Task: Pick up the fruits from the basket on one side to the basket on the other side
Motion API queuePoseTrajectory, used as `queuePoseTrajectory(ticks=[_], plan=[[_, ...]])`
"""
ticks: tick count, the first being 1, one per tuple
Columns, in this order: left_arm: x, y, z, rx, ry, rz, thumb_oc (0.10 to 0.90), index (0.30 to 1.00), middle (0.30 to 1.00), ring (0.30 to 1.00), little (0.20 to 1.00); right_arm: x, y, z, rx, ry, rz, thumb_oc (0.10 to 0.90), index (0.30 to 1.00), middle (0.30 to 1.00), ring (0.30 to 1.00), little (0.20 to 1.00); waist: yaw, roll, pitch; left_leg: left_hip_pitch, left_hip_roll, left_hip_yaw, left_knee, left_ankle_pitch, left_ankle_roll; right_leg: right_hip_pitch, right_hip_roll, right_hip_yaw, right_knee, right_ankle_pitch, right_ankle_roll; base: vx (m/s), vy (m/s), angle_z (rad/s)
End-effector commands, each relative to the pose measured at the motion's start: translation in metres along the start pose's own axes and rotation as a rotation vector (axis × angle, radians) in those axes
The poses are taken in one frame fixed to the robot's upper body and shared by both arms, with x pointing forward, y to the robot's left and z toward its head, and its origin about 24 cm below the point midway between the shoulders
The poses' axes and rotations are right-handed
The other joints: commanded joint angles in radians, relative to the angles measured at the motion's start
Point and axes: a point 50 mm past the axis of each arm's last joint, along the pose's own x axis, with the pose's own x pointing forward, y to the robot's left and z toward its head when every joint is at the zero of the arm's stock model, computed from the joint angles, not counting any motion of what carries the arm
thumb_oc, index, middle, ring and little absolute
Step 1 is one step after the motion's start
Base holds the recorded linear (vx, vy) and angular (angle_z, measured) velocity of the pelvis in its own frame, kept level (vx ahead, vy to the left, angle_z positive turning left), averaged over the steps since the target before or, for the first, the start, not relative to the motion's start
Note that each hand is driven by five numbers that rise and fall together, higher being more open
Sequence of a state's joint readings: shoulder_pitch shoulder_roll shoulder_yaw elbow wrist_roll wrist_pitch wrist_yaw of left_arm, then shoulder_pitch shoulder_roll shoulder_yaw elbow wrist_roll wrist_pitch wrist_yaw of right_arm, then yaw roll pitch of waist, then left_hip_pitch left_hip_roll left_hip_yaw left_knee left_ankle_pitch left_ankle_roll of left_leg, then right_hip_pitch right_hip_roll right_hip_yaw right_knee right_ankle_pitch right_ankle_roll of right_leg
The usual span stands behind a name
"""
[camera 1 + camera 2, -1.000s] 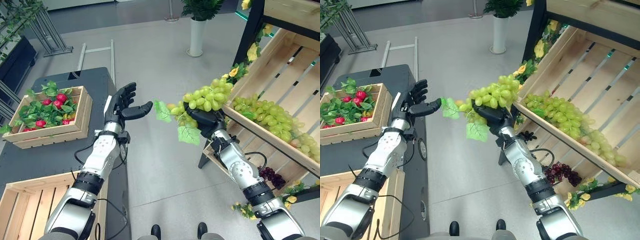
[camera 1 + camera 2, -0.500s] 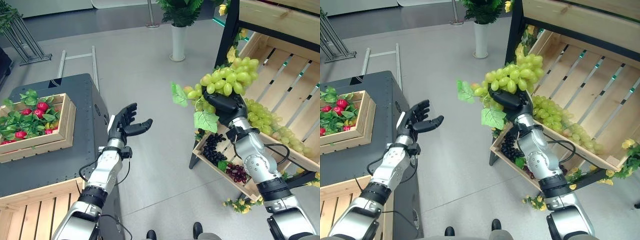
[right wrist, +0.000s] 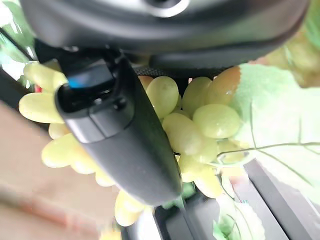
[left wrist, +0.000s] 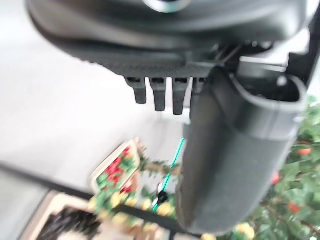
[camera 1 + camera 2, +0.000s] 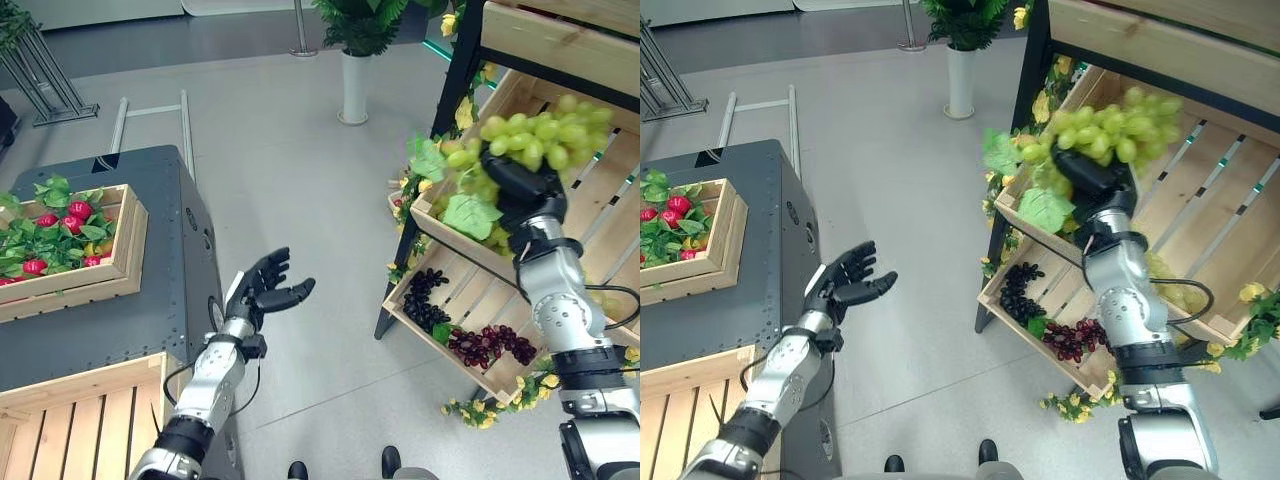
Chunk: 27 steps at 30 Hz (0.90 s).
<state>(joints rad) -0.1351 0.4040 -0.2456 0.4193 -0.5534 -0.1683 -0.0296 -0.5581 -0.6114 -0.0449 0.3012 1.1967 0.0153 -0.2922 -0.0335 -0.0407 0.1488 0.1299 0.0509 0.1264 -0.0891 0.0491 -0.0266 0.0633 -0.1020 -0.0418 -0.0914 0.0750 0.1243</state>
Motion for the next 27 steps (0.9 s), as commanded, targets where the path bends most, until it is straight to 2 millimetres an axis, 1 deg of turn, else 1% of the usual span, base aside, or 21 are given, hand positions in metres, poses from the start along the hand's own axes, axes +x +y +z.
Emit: queuePoseTrajectory(ticks=[1,2,3,4,5,6,7,8,11,12,13,14,16,19,20,21,22,24,25,27], plan=[[0.008,-0.005,0.040,0.035,-0.223,-0.066,0.800,0.900,0.900,0.900,0.900,0.020,0.012,0.087,0.132,-0.263,-0.025,0.400,0.300,0.300,0.300,0.300,0.018,-0.007,-0.127,-0.018,-0.010,-0.075,0.002,-0.036,-0.007,0.029,0.037,-0.010,0.004,0.019,-0.063,0.00,0.000,0.00],[0.006,-0.003,0.037,0.030,-0.212,-0.055,0.800,0.900,0.900,0.900,0.900,0.024,0.000,0.094,0.148,-0.263,-0.087,0.400,0.300,0.300,0.300,0.300,0.019,-0.007,-0.128,-0.020,-0.008,-0.076,0.002,-0.035,-0.010,0.029,0.038,-0.011,0.004,0.019,-0.063,0.00,0.000,0.00],[0.006,-0.002,0.037,0.029,-0.211,-0.054,0.800,0.900,0.900,0.900,0.900,0.025,-0.005,0.097,0.150,-0.265,-0.103,0.400,0.300,0.300,0.300,0.300,0.020,-0.007,-0.128,-0.020,-0.008,-0.077,0.002,-0.035,-0.010,0.028,0.038,-0.012,0.004,0.019,-0.063,0.00,0.000,0.00],[0.006,-0.002,0.036,0.029,-0.208,-0.050,0.800,0.900,0.900,0.900,0.900,0.026,-0.014,0.101,0.167,-0.265,-0.146,0.400,0.300,0.300,0.300,0.300,0.020,-0.005,-0.128,-0.023,-0.008,-0.080,0.002,-0.033,-0.011,0.028,0.039,-0.013,0.004,0.019,-0.064,0.00,0.000,0.00],[0.005,-0.001,0.036,0.032,-0.207,-0.049,0.800,0.900,0.900,0.900,0.900,0.027,-0.018,0.102,0.176,-0.263,-0.164,0.400,0.300,0.300,0.300,0.300,0.021,-0.005,-0.128,-0.023,-0.008,-0.080,0.002,-0.032,-0.012,0.027,0.039,-0.013,0.004,0.020,-0.064,0.00,0.000,0.00],[0.005,-0.001,0.037,0.038,-0.206,-0.046,0.800,0.900,0.900,0.900,0.900,0.027,-0.026,0.104,0.201,-0.259,-0.200,0.400,0.300,0.300,0.300,0.300,0.022,-0.004,-0.127,-0.025,-0.007,-0.082,0.002,-0.031,-0.013,0.027,0.040,-0.014,0.004,0.020,-0.065,0.00,0.000,0.00],[0.004,0.001,0.036,0.041,-0.199,-0.038,0.800,0.900,0.900,0.900,0.900,0.027,-0.038,0.107,0.244,-0.251,-0.259,0.400,0.300,0.300,0.300,0.300,0.022,-0.002,-0.126,-0.028,-0.007,-0.084,0.002,-0.028,-0.015,0.026,0.041,-0.016,0.004,0.021,-0.065,0.00,0.000,0.00],[0.004,0.003,0.035,0.041,-0.196,-0.033,0.800,0.900,0.900,0.900,0.900,0.026,-0.044,0.108,0.271,-0.246,-0.289,0.400,0.300,0.300,0.300,0.300,0.021,-0.001,-0.127,-0.029,-0.007,-0.086,0.002,-0.027,-0.016,0.025,0.041,-0.015,0.004,0.021,-0.065,0.00,0.000,0.00],[0.003,0.005,0.034,0.041,-0.189,-0.023,0.800,0.900,0.900,0.900,0.900,0.025,-0.056,0.109,0.319,-0.238,-0.349,0.400,0.300,0.300,0.300,0.300,0.020,0.000,-0.127,-0.030,-0.007,-0.087,0.002,-0.025,-0.017,0.024,0.042,-0.015,0.005,0.021,-0.067,0.00,0.000,0.00],[0.002,0.005,0.033,0.043,-0.187,-0.022,0.800,0.900,0.900,0.900,0.900,0.023,-0.064,0.110,0.343,-0.241,-0.389,0.400,0.300,0.300,0.300,0.300,0.020,0.001,-0.129,-0.030,-0.007,-0.088,0.002,-0.025,-0.017,0.025,0.043,-0.015,0.005,0.020,-0.068,0.00,0.000,0.00],[0.003,0.005,0.033,0.043,-0.186,-0.023,0.800,0.900,0.900,0.900,0.900,0.022,-0.068,0.111,0.354,-0.244,-0.417,0.400,0.300,0.300,0.300,0.300,0.020,0.002,-0.130,-0.031,-0.007,-0.089,0.002,-0.025,-0.017,0.025,0.043,-0.016,0.005,0.020,-0.068,0.00,0.000,0.00],[0.003,0.004,0.033,0.042,-0.185,-0.029,0.800,0.900,0.900,0.900,0.900,0.020,-0.077,0.115,0.369,-0.245,-0.469,0.400,0.300,0.300,0.300,0.300,0.021,0.003,-0.132,-0.031,-0.007,-0.089,0.002,-0.024,-0.019,0.025,0.043,-0.016,0.006,0.020,-0.068,0.00,0.000,0.00],[0.004,0.002,0.033,0.049,-0.183,-0.041,0.800,0.900,0.900,0.900,0.900,0.017,-0.089,0.116,0.357,-0.236,-0.523,0.400,0.300,0.300,0.300,0.300,0.022,0.005,-0.132,-0.030,-0.008,-0.089,0.002,-0.024,-0.019,0.025,0.043,-0.019,0.006,0.021,-0.069,0.00,0.000,0.00],[0.007,-0.003,0.035,0.053,-0.185,-0.053,0.800,0.900,0.900,0.900,0.900,0.016,-0.097,0.116,0.317,-0.203,-0.566,0.400,0.300,0.300,0.300,0.300,0.023,0.008,-0.130,-0.030,-0.009,-0.092,0.002,-0.023,-0.019,0.024,0.043,-0.020,0.007,0.022,-0.070,0.00,0.000,0.00],[0.007,-0.004,0.035,0.053,-0.186,-0.055,0.800,0.900,0.900,0.900,0.900,0.016,-0.099,0.115,0.296,-0.190,-0.569,0.408,0.312,0.312,0.312,0.312,0.023,0.008,-0.130,-0.031,-0.009,-0.092,0.002,-0.022,-0.020,0.024,0.043,-0.021,0.007,0.022,-0.070,0.00,0.000,0.00],[0.008,-0.004,0.036,0.053,-0.187,-0.059,0.800,0.900,0.900,0.900,0.900,0.016,-0.100,0.113,0.251,-0.162,-0.557,0.595,0.592,0.592,0.592,0.592,0.025,0.009,-0.129,-0.031,-0.008,-0.092,0.002,-0.021,-0.020,0.025,0.043,-0.022,0.007,0.022,-0.070,0.00,0.000,0.00],[0.008,-0.005,0.037,0.053,-0.188,-0.062,0.800,0.900,0.900,0.900,0.900,0.017,-0.101,0.112,0.209,-0.139,-0.546,0.800,0.900,0.900,0.900,0.900,0.026,0.009,-0.128,-0.031,-0.008,-0.092,0.002,-0.021,-0.020,0.025,0.043,-0.023,0.007,0.022,-0.070,0.00,0.000,0.00],[0.011,-0.007,0.041,0.057,-0.193,-0.066,0.800,0.900,0.900,0.900,0.900,0.020,-0.099,0.099,0.018,-0.005,-0.478,0.800,0.900,0.900,0.900,0.900,0.024,0.005,-0.124,-0.031,-0.007,-0.092,0.002,-0.018,-0.021,0.025,0.042,-0.023,0.007,0.024,-0.070,0.00,0.000,0.00],[0.011,-0.006,0.042,0.058,-0.194,-0.065,0.800,0.900,0.900,0.900,0.900,0.018,-0.102,0.096,-0.101,0.052,-0.453,0.800,0.900,0.900,0.900,0.900,0.021,0.002,-0.123,-0.031,-0.008,-0.092,0.002,-0.017,-0.022,0.022,0.042,-0.021,0.008,0.025,-0.069,0.00,0.000,0.00],[0.011,-0.006,0.043,0.063,-0.194,-0.067,0.800,0.900,0.900,0.900,0.900,0.015,-0.108,0.098,-0.289,0.115,-0.421,0.800,0.900,0.900,0.900,0.900,0.018,-0.003,-0.120,-0.032,-0.007,-0.089,0.002,-0.015,-0.022,0.020,0.042,-0.019,0.008,0.026,-0.069,0.00,0.000,0.00]])
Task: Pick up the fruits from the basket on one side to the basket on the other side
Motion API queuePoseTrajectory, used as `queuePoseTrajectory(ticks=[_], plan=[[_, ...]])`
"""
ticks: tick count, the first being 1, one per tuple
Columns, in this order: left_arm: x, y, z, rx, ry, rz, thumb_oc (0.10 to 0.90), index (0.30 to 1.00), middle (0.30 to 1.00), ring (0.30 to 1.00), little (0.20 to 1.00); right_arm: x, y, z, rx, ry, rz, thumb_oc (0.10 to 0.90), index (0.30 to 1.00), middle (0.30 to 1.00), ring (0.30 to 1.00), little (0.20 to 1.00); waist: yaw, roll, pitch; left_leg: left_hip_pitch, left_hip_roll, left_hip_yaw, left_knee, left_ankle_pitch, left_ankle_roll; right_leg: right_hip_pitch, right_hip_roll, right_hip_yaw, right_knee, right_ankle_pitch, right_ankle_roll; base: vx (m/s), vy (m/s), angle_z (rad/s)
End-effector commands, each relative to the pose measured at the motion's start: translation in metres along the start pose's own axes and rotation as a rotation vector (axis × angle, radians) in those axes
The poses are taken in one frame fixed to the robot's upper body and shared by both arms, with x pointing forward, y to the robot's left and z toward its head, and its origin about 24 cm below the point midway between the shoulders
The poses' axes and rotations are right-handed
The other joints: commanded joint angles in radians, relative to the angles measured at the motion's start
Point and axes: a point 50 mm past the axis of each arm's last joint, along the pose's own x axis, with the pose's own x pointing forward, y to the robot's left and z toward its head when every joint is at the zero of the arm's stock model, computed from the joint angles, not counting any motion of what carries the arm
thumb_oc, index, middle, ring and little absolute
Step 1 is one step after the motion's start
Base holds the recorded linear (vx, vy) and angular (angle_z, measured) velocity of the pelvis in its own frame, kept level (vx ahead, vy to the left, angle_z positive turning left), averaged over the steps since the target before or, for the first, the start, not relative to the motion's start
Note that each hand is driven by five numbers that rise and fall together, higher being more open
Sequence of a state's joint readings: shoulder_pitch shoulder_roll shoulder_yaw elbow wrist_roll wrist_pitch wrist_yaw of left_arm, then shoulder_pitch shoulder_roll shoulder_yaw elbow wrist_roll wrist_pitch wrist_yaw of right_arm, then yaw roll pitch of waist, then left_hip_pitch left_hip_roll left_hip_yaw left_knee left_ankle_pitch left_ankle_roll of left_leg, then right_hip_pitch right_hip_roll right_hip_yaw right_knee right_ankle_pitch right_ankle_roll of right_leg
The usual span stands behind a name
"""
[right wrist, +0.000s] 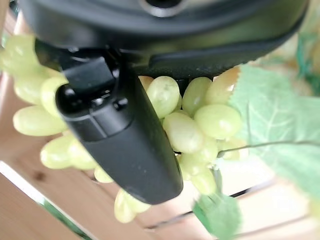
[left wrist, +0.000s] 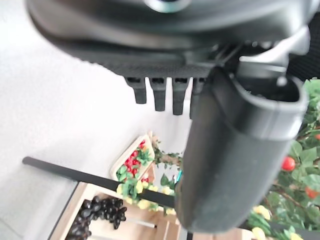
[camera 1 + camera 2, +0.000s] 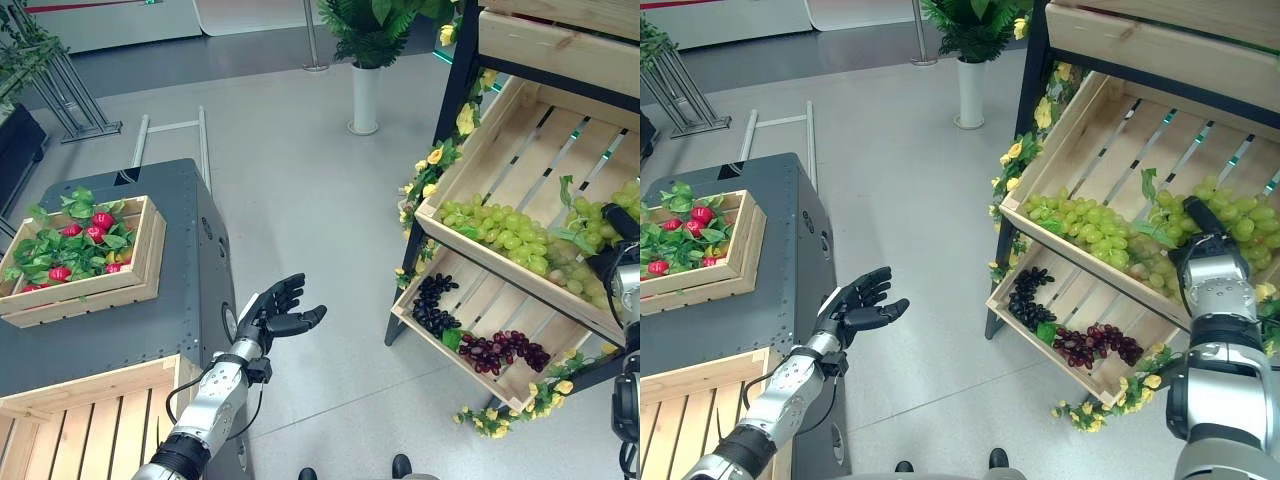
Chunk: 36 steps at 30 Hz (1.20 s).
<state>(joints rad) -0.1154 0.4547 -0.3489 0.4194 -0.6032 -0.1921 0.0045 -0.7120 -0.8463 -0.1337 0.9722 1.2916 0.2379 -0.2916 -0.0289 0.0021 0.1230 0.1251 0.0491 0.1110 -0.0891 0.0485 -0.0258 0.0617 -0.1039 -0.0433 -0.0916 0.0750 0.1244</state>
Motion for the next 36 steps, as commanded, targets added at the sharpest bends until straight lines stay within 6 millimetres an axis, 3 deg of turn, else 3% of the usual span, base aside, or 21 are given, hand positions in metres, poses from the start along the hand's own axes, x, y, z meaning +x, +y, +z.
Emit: queuePoseTrajectory(ticks=[1,8,15,26,30,36], plan=[[0.017,-0.002,0.056,0.047,-0.244,-0.043,0.800,0.900,0.900,0.900,0.900,-0.010,0.015,0.057,-0.403,-0.128,0.121,0.800,0.900,0.900,0.900,0.900,0.010,-0.049,-0.092,-0.028,-0.005,-0.073,0.002,-0.014,-0.023,0.019,0.045,-0.016,0.009,0.027,-0.069,0.00,0.000,0.00],[0.017,-0.002,0.054,0.047,-0.251,-0.046,0.800,0.900,0.900,0.900,0.900,-0.022,0.042,0.082,-0.785,-0.157,0.233,0.800,0.900,0.900,0.900,0.900,0.001,-0.067,-0.081,-0.020,-0.004,-0.064,0.002,-0.024,-0.022,0.024,0.049,-0.008,0.008,0.019,-0.067,0.00,-0.001,0.00],[0.017,-0.005,0.052,0.041,-0.256,-0.055,0.800,0.900,0.900,0.900,0.900,-0.032,0.072,0.094,-1.035,-0.241,0.245,0.800,0.900,0.900,0.900,0.900,0.004,-0.080,-0.081,-0.019,-0.009,-0.061,0.002,-0.026,-0.018,0.023,0.052,-0.003,0.009,0.019,-0.066,0.00,0.006,-0.01],[0.018,-0.010,0.055,0.036,-0.266,-0.057,0.800,0.900,0.900,0.900,0.900,-0.035,0.075,0.106,-1.250,-0.253,0.153,0.800,0.900,0.900,0.900,0.900,0.009,-0.091,-0.077,-0.017,-0.010,-0.056,0.002,-0.025,-0.013,0.023,0.050,-0.002,0.011,0.022,-0.063,0.00,0.000,0.00],[0.019,-0.010,0.056,0.035,-0.270,-0.059,0.800,0.900,0.900,0.900,0.900,-0.037,0.074,0.112,-1.384,-0.264,0.092,0.800,0.900,0.900,0.900,0.900,0.010,-0.096,-0.075,-0.017,-0.011,-0.055,0.002,-0.026,-0.011,0.022,0.050,-0.001,0.012,0.023,-0.061,0.00,0.000,0.00],[0.017,-0.012,0.055,0.028,-0.272,-0.064,0.800,0.900,0.900,0.900,0.900,-0.050,0.088,0.137,-1.659,-0.398,-0.049,0.800,0.900,0.900,0.900,0.900,0.008,-0.101,-0.078,-0.019,-0.012,-0.050,0.002,-0.025,-0.010,0.019,0.052,0.005,0.012,0.023,-0.058,0.00,0.005,0.00]])
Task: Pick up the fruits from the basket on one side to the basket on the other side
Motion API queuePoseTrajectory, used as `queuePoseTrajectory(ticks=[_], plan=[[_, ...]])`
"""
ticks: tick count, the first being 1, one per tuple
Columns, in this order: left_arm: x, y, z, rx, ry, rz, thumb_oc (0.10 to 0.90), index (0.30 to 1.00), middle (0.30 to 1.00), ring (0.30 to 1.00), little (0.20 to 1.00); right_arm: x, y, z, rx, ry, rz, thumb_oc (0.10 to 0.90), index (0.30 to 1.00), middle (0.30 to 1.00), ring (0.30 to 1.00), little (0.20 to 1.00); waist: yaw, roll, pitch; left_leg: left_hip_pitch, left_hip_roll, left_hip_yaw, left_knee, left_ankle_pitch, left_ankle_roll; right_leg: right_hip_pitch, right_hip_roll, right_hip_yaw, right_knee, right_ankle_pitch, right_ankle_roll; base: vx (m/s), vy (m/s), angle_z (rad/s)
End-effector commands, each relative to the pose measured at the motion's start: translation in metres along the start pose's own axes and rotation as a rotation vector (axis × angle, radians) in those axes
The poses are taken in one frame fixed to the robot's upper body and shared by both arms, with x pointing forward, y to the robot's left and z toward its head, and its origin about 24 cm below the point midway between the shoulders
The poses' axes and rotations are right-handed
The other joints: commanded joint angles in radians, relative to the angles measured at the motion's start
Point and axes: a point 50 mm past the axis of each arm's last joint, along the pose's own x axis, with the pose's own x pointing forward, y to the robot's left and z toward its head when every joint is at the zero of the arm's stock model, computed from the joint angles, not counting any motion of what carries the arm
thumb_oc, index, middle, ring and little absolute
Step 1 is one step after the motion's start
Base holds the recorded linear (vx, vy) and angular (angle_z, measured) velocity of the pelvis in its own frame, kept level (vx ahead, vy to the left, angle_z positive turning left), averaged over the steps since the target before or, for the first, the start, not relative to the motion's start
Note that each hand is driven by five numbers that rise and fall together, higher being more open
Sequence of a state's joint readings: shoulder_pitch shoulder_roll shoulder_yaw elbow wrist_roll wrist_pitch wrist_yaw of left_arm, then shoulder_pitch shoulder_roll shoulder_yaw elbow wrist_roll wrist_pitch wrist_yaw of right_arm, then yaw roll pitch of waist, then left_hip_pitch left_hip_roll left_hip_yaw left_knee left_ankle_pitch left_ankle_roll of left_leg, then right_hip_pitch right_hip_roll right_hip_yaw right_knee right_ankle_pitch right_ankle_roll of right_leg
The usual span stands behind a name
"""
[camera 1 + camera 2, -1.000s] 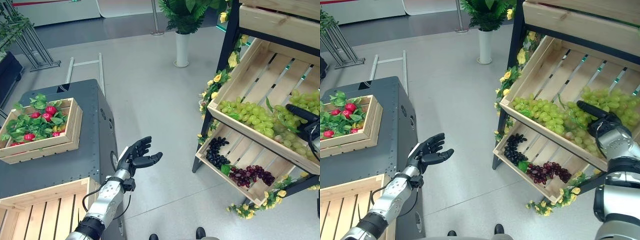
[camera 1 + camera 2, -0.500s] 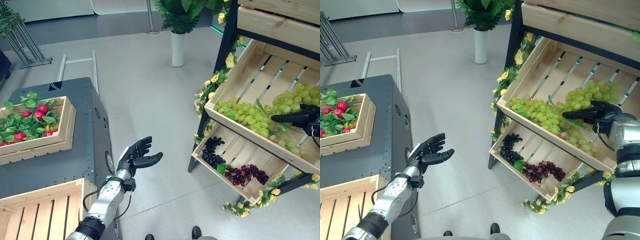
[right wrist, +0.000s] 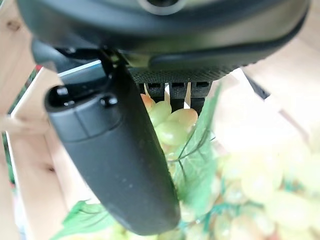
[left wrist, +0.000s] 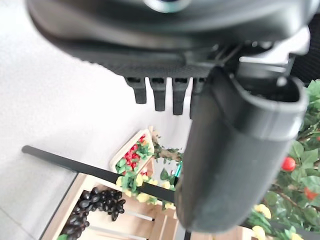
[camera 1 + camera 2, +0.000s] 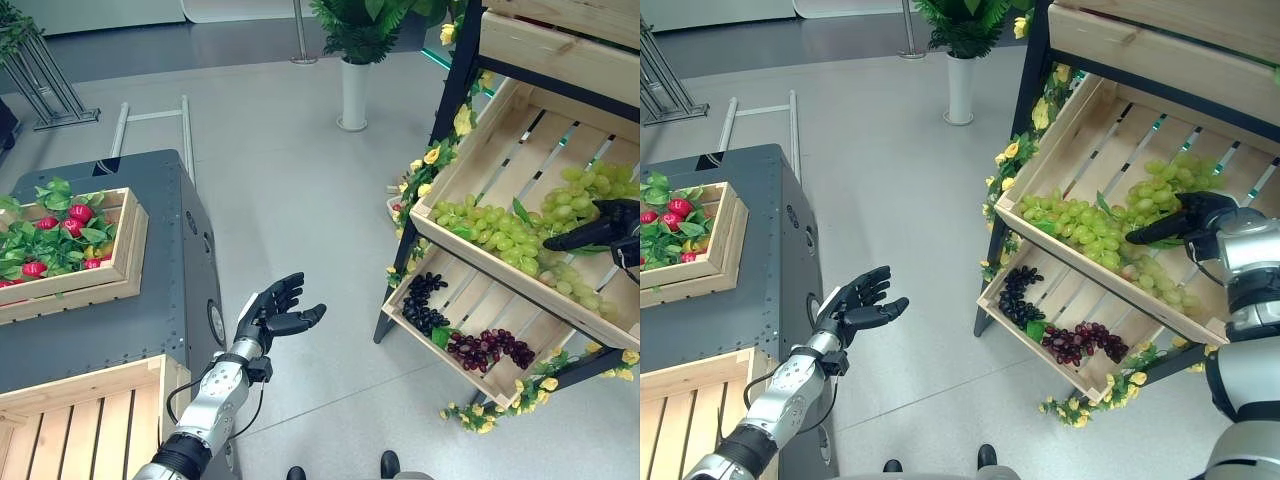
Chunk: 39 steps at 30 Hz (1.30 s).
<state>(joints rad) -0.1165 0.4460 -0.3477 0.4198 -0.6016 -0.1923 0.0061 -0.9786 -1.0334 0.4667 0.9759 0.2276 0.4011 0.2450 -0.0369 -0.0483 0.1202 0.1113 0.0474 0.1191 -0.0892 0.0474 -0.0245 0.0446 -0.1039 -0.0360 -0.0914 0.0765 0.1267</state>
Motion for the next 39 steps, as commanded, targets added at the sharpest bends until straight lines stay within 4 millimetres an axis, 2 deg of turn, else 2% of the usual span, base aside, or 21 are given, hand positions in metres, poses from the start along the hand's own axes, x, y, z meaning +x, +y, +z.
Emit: queuePoseTrajectory(ticks=[1,4,12,21,23,27,32,35,36,39], plan=[[0.016,-0.011,0.055,0.034,-0.270,-0.066,0.800,0.900,0.900,0.900,0.900,-0.046,-0.094,0.052,-0.204,-0.155,-0.358,0.800,0.900,0.900,0.900,0.900,0.017,-0.051,-0.076,-0.006,-0.011,-0.058,0.002,-0.023,-0.011,0.035,0.052,-0.003,0.012,0.022,-0.060,-0.01,0.032,0.00],[0.016,-0.013,0.054,0.026,-0.272,-0.066,0.800,0.900,0.900,0.900,0.900,-0.051,-0.095,0.065,-0.271,-0.185,-0.409,0.800,0.900,0.900,0.900,0.900,0.014,-0.051,-0.077,-0.005,-0.012,-0.056,0.002,-0.024,-0.011,0.035,0.052,-0.002,0.013,0.022,-0.058,-0.01,0.036,0.00],[0.014,-0.011,0.054,0.010,-0.280,-0.053,0.800,0.900,0.900,0.900,0.900,-0.059,-0.075,0.092,-0.427,-0.307,-0.488,0.800,0.900,0.900,0.900,0.900,0.000,-0.045,-0.081,-0.005,-0.016,-0.046,0.002,-0.030,-0.006,0.032,0.048,0.003,0.016,0.019,-0.055,-0.01,0.035,-0.03],[0.012,-0.010,0.052,-0.005,-0.282,-0.037,0.800,0.900,0.900,0.900,0.900,-0.070,-0.051,0.100,-0.534,-0.436,-0.501,0.800,0.900,0.900,0.900,0.900,-0.024,-0.038,-0.087,-0.001,-0.020,-0.030,0.002,-0.039,0.001,0.027,0.047,0.016,0.019,0.015,-0.050,-0.01,0.020,-0.05],[0.013,-0.010,0.052,-0.006,-0.281,-0.038,0.800,0.900,0.900,0.900,0.900,-0.070,-0.039,0.099,-0.521,-0.476,-0.467,0.800,0.900,0.900,0.900,0.900,-0.030,-0.037,-0.087,0.000,-0.021,-0.025,0.002,-0.042,0.004,0.027,0.046,0.019,0.019,0.015,-0.049,0.00,0.000,0.00],[0.013,-0.009,0.052,-0.007,-0.281,-0.034,0.800,0.900,0.900,0.900,0.900,-0.074,-0.028,0.099,-0.485,-0.529,-0.405,0.800,0.900,0.900,0.900,0.900,-0.036,-0.038,-0.086,0.000,-0.022,-0.021,0.002,-0.044,0.005,0.024,0.046,0.022,0.019,0.015,-0.048,0.00,0.000,0.00],[0.013,-0.007,0.048,-0.011,-0.266,-0.014,0.800,0.900,0.900,0.900,0.900,-0.078,-0.002,0.098,-0.336,-0.652,-0.209,0.800,0.900,0.900,0.900,0.900,-0.046,-0.038,-0.089,0.002,-0.022,-0.017,0.002,-0.047,0.006,0.024,0.044,0.023,0.019,0.016,-0.048,0.00,-0.003,-0.01],[0.013,-0.004,0.038,-0.023,-0.219,0.020,0.800,0.900,0.900,0.900,0.900,-0.078,0.020,0.088,-0.239,-0.729,-0.103,0.800,0.900,0.900,0.900,0.900,-0.053,-0.036,-0.087,0.005,-0.021,-0.013,0.002,-0.050,0.007,0.023,0.043,0.021,0.021,0.015,-0.048,0.00,-0.003,-0.01],[0.013,-0.004,0.037,-0.022,-0.217,0.021,0.800,0.900,0.900,0.900,0.900,-0.078,0.021,0.087,-0.235,-0.730,-0.101,0.800,0.900,0.900,0.900,0.900,-0.052,-0.037,-0.087,0.005,-0.021,-0.013,0.002,-0.050,0.008,0.023,0.043,0.021,0.021,0.015,-0.048,0.00,0.000,0.00],[0.011,-0.001,0.020,-0.043,-0.142,0.068,0.800,0.900,0.900,0.900,0.900,-0.081,0.036,0.081,-0.166,-0.783,-0.061,0.800,0.900,0.900,0.900,0.900,-0.055,-0.037,-0.082,0.004,-0.022,-0.011,0.002,-0.051,0.011,0.020,0.042,0.023,0.021,0.015,-0.048,-0.01,-0.020,-0.01]])
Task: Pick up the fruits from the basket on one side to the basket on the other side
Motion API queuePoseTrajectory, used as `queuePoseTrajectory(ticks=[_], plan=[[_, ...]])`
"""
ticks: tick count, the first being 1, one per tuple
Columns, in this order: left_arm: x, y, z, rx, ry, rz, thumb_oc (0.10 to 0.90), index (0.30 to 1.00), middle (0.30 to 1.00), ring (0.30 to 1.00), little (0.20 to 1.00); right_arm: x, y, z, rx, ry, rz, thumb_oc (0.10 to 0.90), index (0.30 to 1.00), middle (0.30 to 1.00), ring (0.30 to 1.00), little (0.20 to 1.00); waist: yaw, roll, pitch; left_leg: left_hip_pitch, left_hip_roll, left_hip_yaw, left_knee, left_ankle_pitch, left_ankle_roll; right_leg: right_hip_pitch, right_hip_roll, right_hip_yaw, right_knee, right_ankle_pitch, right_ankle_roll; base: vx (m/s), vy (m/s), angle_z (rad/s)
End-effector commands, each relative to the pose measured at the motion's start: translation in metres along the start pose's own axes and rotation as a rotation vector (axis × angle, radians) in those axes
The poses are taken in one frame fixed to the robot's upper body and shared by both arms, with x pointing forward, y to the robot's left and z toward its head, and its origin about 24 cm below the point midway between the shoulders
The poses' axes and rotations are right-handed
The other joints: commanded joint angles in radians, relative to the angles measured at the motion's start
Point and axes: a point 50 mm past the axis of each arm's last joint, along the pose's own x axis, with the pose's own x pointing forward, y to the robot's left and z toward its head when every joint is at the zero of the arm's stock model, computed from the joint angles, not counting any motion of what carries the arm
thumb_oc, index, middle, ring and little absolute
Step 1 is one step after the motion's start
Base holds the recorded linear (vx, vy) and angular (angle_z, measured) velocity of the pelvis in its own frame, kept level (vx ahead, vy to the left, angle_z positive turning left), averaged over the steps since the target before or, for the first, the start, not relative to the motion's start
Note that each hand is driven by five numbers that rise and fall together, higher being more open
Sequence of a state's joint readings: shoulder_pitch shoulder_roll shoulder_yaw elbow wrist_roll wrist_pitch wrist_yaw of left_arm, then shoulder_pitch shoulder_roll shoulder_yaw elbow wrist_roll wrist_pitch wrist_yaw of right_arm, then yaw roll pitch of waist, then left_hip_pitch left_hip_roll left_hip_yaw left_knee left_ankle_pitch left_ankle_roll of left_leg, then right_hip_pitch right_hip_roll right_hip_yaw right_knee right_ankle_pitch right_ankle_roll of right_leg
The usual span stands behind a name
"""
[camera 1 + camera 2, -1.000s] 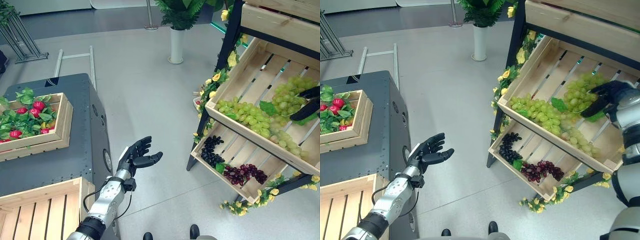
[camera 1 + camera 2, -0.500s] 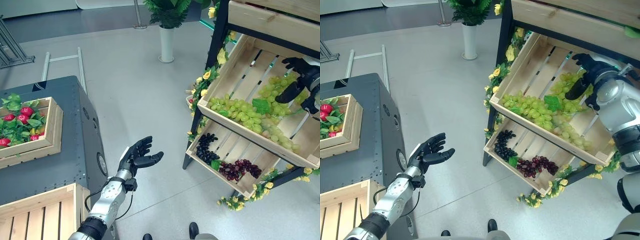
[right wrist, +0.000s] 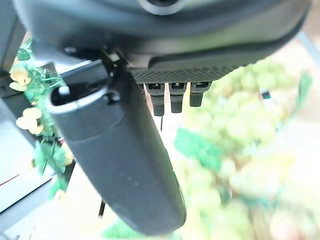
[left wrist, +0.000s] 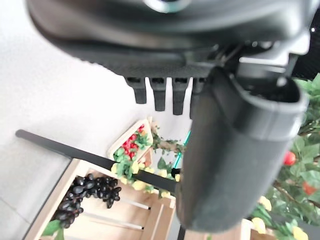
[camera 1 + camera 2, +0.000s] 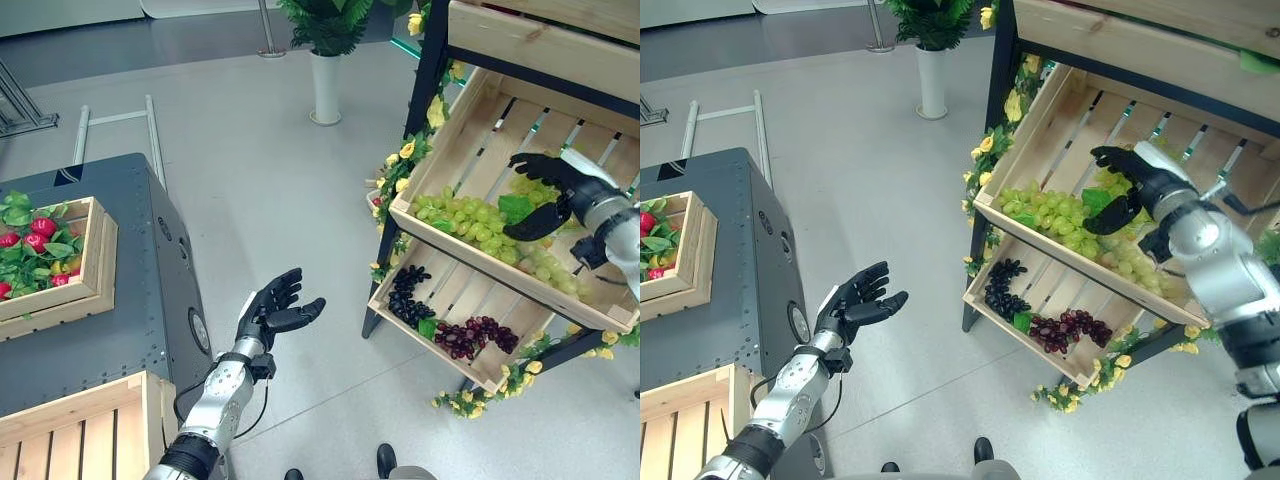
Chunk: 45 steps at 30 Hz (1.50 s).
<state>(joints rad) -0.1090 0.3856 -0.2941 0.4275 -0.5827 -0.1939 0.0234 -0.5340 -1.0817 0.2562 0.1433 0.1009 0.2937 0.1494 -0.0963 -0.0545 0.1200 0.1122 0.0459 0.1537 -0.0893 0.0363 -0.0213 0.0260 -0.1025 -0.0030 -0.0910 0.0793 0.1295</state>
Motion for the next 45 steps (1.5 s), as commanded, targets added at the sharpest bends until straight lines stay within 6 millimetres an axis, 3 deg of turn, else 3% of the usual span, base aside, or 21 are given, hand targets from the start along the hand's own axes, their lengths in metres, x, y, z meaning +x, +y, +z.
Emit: queuePoseTrajectory(ticks=[1,6,8,12,18,22,24,26,28,29,30,33,34,35,38,39,42,44,45], plan=[[0.009,0.004,0.013,-0.009,-0.088,0.051,0.800,0.900,0.900,0.900,0.900,-0.005,-0.032,0.037,0.097,-0.244,-0.190,0.800,0.900,0.900,0.900,0.900,0.004,-0.030,-0.080,0.004,-0.020,-0.044,0.002,-0.041,0.008,0.039,0.040,-0.010,0.021,0.012,-0.049,0.00,0.000,0.00],[0.003,0.009,-0.013,-0.052,0.004,0.123,0.800,0.900,0.900,0.900,0.900,-0.014,-0.013,0.049,0.112,-0.358,-0.225,0.800,0.900,0.900,0.900,0.900,-0.004,-0.023,-0.078,0.007,-0.021,-0.038,0.002,-0.045,0.010,0.040,0.039,-0.005,0.019,0.012,-0.047,0.01,-0.012,-0.05],[-0.001,0.011,-0.024,-0.085,0.029,0.166,0.800,0.900,0.900,0.900,0.900,-0.026,0.000,0.056,0.027,-0.443,-0.298,0.800,0.900,0.900,0.900,0.900,-0.008,-0.018,-0.077,0.011,-0.022,-0.034,0.002,-0.049,0.012,0.041,0.039,-0.003,0.020,0.011,-0.045,0.02,0.006,-0.06],[-0.016,0.010,-0.052,-0.104,0.087,0.262,0.800,0.900,0.900,0.900,0.900,-0.042,0.040,0.064,0.032,-0.605,-0.313,0.800,0.900,0.900,0.900,0.900,0.001,-0.008,-0.078,0.011,-0.028,-0.030,0.002,-0.050,0.020,0.038,0.035,-0.002,0.022,0.012,-0.039,0.03,0.003,-0.05],[-0.036,0.001,-0.079,0.039,0.148,0.284,0.800,0.900,0.900,0.900,0.900,-0.057,0.098,0.054,0.076,-0.654,-0.253,0.800,0.900,0.900,0.900,0.900,0.025,-0.007,-0.071,0.007,-0.041,-0.046,0.002,-0.055,0.034,0.036,0.024,-0.021,0.039,0.005,-0.032,0.01,-0.006,0.00],[-0.048,-0.001,-0.092,0.158,0.218,0.237,0.800,0.900,0.900,0.900,0.900,-0.061,0.143,0.029,0.177,-0.532,-0.098,0.800,0.900,0.900,0.900,0.900,0.036,0.001,-0.056,-0.007,-0.052,-0.071,0.002,-0.046,0.055,0.001,0.025,-0.033,0.167,-0.016,-0.025,-0.01,-0.021,0.09],[-0.050,0.004,-0.096,0.235,0.260,0.203,0.800,0.900,0.900,0.900,0.900,-0.062,0.168,0.019,0.206,-0.469,-0.026,0.800,0.900,0.900,0.900,0.900,0.029,0.007,-0.027,-0.012,-0.057,-0.104,0.002,-0.033,0.070,-0.080,0.026,-0.020,0.332,0.018,-0.006,-0.03,-0.075,0.18],[-0.051,0.006,-0.100,0.301,0.294,0.162,0.800,0.900,0.900,0.900,0.900,-0.061,0.182,0.009,0.248,-0.394,0.021,0.800,0.900,0.900,0.900,0.900,0.022,0.012,-0.008,-0.013,-0.054,-0.136,0.005,-0.026,0.071,-0.114,0.028,0.016,0.377,0.038,-0.006,0.00,-0.162,0.25],[-0.053,0.009,-0.106,0.382,0.348,0.124,0.800,0.900,0.900,0.900,0.900,-0.060,0.197,0.001,0.292,-0.329,0.078,0.800,0.900,0.900,0.900,0.900,0.016,0.013,0.003,-0.012,-0.050,-0.167,0.009,-0.022,0.069,-0.113,0.028,0.038,0.357,0.032,-0.013,0.01,-0.250,0.51],[-0.056,0.013,-0.113,0.467,0.407,0.104,0.800,0.900,0.900,0.900,0.900,-0.059,0.218,-0.008,0.342,-0.252,0.177,0.800,0.900,0.900,0.900,0.900,0.016,0.013,0.008,-0.013,-0.042,-0.191,0.011,-0.023,0.061,-0.100,0.021,0.061,0.291,0.023,-0.016,0.00,-0.265,0.68],[-0.056,0.016,-0.114,0.493,0.425,0.107,0.800,0.900,0.900,0.900,0.900,-0.059,0.227,-0.011,0.367,-0.225,0.204,0.800,0.900,0.900,0.900,0.900,0.017,0.012,0.012,-0.011,-0.036,-0.199,0.011,-0.028,0.056,-0.096,0.020,0.065,0.266,0.019,-0.017,0.00,-0.395,0.77],[-0.062,0.030,-0.123,0.545,0.532,0.197,0.800,0.900,0.900,0.900,0.900,-0.059,0.265,-0.015,0.369,-0.136,0.386,0.800,0.900,0.900,0.900,0.900,0.050,0.008,0.009,-0.023,-0.001,-0.217,0.013,-0.026,0.023,-0.035,0.034,0.047,0.159,-0.035,-0.040,-0.01,-0.288,0.48],[-0.062,0.031,-0.124,0.541,0.542,0.209,0.800,0.900,0.900,0.900,0.900,-0.059,0.268,-0.015,0.376,-0.125,0.401,0.800,0.900,0.900,0.900,0.900,0.053,0.007,0.009,-0.025,0.002,-0.216,0.014,-0.025,0.021,-0.031,0.036,0.045,0.153,-0.036,-0.042,-0.01,-0.356,0.21],[-0.072,0.035,-0.132,0.512,0.591,0.259,0.800,0.900,0.900,0.900,0.900,-0.064,0.286,-0.022,0.396,-0.053,0.456,0.800,0.900,0.900,0.900,0.900,0.073,0.000,0.006,-0.042,0.032,-0.204,0.030,-0.012,-0.002,-0.004,0.043,0.024,0.126,-0.048,-0.055,0.01,-0.280,0.25],[-0.081,0.036,-0.139,0.441,0.604,0.339,0.800,0.900,0.900,0.900,0.900,-0.072,0.299,-0.032,0.405,0.019,0.500,0.800,0.900,0.900,0.900,0.900,0.092,-0.008,0.007,-0.068,0.047,-0.204,0.073,-0.008,-0.017,0.020,0.045,-0.005,0.107,-0.053,-0.073,-0.01,-0.215,0.23],[-0.079,0.024,-0.141,0.506,0.587,0.251,0.800,0.900,0.900,0.900,0.900,-0.085,0.308,-0.051,0.417,0.130,0.513,0.800,0.900,0.900,0.900,0.900,0.103,-0.024,0.015,-0.126,0.017,-0.169,0.214,-0.036,-0.018,0.043,0.029,-0.050,0.074,-0.035,-0.087,-0.06,-0.191,0.14],[-0.072,0.012,-0.139,0.580,0.542,0.154,0.800,0.900,0.900,0.900,0.900,-0.094,0.310,-0.075,0.473,0.248,0.492,0.800,0.900,0.900,0.900,0.900,0.104,-0.024,0.019,-0.168,-0.013,-0.135,0.310,-0.051,-0.017,0.057,0.019,-0.085,0.053,-0.022,-0.088,-0.08,-0.061,0.97],[-0.070,0.011,-0.139,0.529,0.560,0.160,0.800,0.900,0.900,0.900,0.900,-0.100,0.314,-0.084,0.464,0.289,0.494,0.800,0.900,0.900,0.900,0.900,0.106,-0.010,0.015,-0.144,-0.031,-0.134,0.245,-0.071,-0.005,0.058,0.019,-0.097,0.055,-0.026,-0.080,-0.02,0.050,0.78],[-0.069,0.013,-0.140,0.529,0.581,0.146,0.800,0.900,0.900,0.900,0.900,-0.104,0.318,-0.088,0.466,0.322,0.496,0.800,0.900,0.900,0.900,0.900,0.099,0.006,0.006,-0.104,-0.019,-0.130,0.155,-0.045,-0.004,0.056,0.027,-0.099,0.052,-0.029,-0.078,0.03,0.095,0.17]])
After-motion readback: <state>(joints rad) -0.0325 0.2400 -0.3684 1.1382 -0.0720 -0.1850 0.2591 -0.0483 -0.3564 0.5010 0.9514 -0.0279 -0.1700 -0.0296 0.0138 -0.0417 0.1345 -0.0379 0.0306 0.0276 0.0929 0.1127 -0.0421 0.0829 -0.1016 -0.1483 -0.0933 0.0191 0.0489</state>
